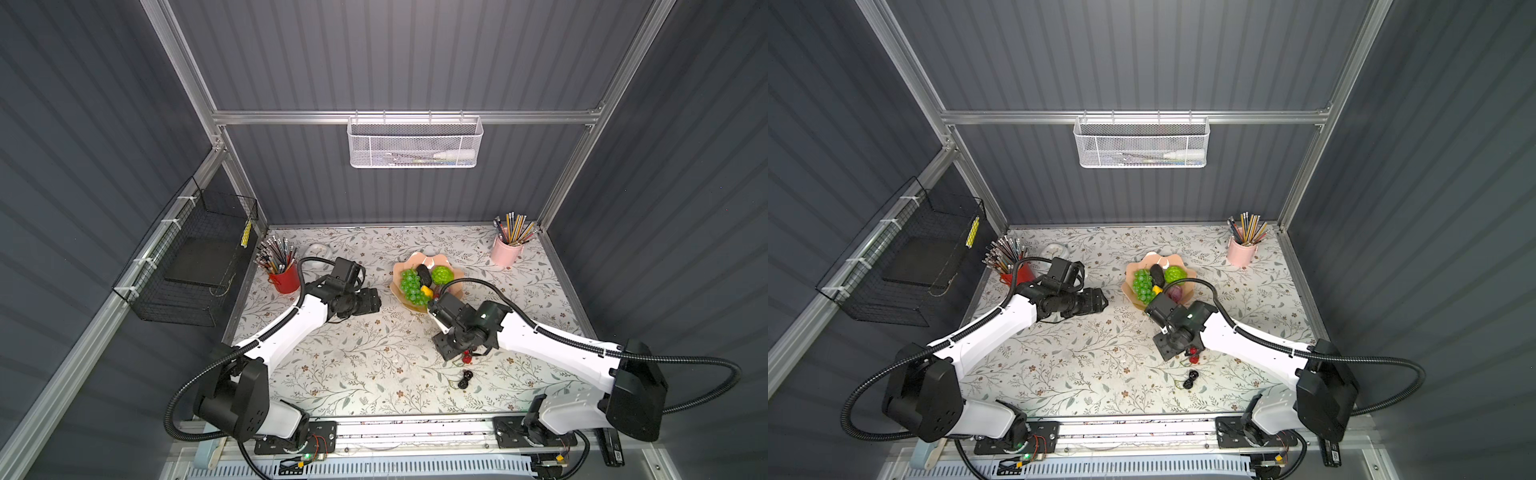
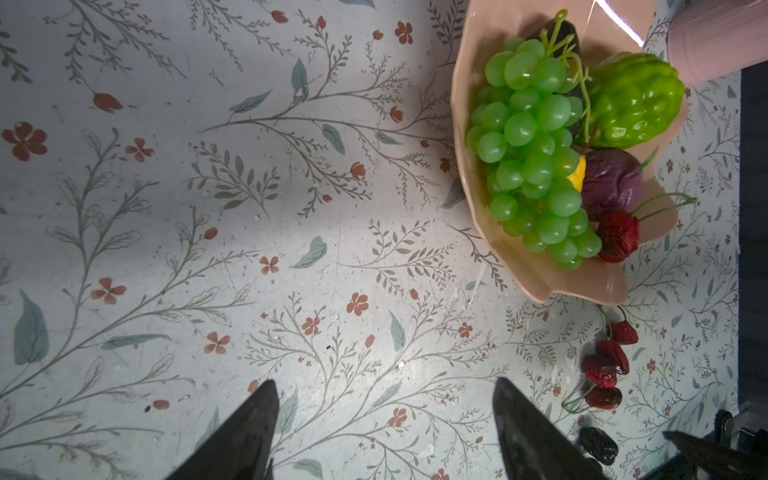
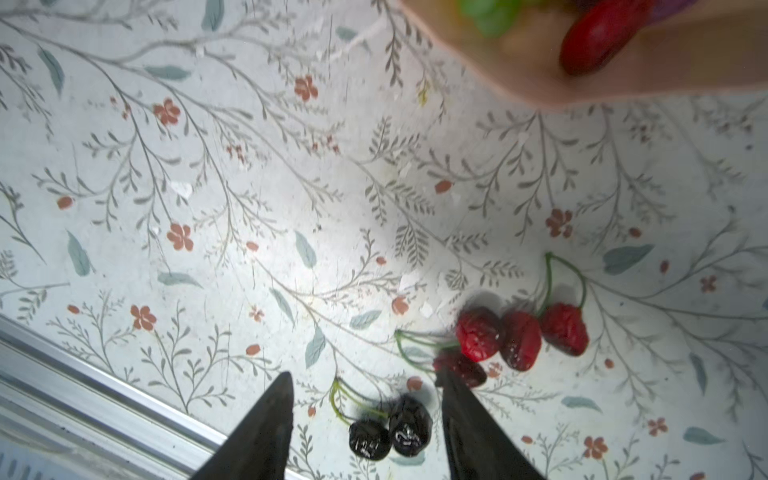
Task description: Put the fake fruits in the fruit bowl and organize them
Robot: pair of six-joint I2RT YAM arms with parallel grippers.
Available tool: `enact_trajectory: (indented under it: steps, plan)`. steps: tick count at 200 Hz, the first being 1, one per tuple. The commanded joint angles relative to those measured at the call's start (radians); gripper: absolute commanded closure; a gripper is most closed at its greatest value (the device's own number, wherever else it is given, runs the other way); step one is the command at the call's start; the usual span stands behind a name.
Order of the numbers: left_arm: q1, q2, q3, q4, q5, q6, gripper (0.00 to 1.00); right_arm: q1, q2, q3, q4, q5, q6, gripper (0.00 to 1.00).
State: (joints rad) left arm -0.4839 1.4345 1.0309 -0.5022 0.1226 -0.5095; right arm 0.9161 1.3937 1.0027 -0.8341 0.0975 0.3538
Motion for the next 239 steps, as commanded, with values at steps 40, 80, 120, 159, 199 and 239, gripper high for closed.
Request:
enact_trajectory:
  steps: [40,80,120,159,199,239]
  plan:
    - [-0.001,-0.041,-0.036,0.014,-0.012,-0.014,0.16,0.058,0.076,-0.091,-0.014,-0.07,0.069,0.38]
    - [-0.001,-0.043,-0.048,0.017,-0.011,-0.016,0.15,0.081,0.113,-0.117,-0.012,-0.098,0.071,0.39]
    - [-0.001,-0.04,-0.047,0.018,-0.012,-0.015,0.15,0.112,0.144,-0.137,-0.008,-0.113,0.095,0.4]
    - [0.001,-0.036,-0.048,0.021,-0.009,-0.017,0.15,0.132,0.177,-0.146,-0.035,-0.069,0.127,0.44]
    - [0.001,-0.039,-0.048,0.019,-0.009,-0.02,0.15,0.139,0.221,-0.13,-0.049,-0.018,0.145,0.49]
    - [0.001,-0.036,-0.05,0.022,-0.007,-0.022,0.15,0.145,0.228,-0.13,-0.062,0.015,0.162,0.61]
